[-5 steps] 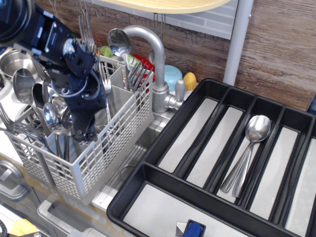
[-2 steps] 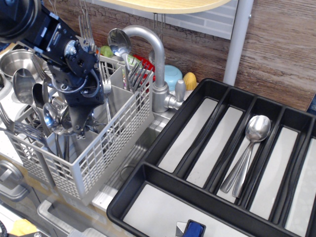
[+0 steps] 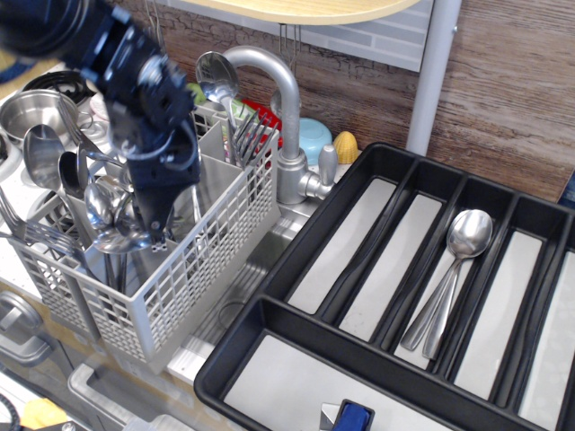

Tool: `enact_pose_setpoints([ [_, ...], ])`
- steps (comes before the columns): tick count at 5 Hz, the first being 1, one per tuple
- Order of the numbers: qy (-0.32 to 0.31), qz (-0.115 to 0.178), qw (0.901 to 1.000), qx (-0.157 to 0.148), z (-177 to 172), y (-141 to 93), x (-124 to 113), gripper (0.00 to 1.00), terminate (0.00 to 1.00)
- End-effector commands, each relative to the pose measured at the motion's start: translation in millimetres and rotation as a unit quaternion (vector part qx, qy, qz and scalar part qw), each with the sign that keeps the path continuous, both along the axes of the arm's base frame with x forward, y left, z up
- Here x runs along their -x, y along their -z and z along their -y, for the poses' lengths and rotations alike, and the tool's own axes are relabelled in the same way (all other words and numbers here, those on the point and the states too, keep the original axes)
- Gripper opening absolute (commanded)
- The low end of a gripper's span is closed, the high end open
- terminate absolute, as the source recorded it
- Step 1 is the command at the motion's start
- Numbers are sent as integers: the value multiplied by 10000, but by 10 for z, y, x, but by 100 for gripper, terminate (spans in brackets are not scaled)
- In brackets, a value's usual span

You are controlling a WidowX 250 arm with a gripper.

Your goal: Put big spoon from basket to tray

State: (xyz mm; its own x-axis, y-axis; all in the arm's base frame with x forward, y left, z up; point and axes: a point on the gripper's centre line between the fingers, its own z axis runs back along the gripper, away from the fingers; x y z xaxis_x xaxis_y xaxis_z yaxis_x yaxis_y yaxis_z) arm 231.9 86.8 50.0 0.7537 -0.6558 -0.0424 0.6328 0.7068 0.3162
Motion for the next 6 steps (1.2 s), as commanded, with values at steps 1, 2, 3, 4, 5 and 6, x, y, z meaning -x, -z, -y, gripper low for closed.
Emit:
enact_pose_setpoints([
  [1, -1038, -28, 9943, -261, 280, -881, -223, 0, 0],
  [2, -1969, -346, 9798, 70, 568, -1313, -292, 0, 0],
  [3, -3168, -875, 9389, 1027, 854, -1541, -445, 0, 0],
  [4, -4277, -1271, 8757, 1848, 1109, -1718, -611, 0, 0],
  [5, -5245, -1706, 7848, 2826, 1415, -1816, -736, 0, 0],
  [6, -6120, -1731, 6934, 3387, 1579, -1695, -759, 0, 0],
])
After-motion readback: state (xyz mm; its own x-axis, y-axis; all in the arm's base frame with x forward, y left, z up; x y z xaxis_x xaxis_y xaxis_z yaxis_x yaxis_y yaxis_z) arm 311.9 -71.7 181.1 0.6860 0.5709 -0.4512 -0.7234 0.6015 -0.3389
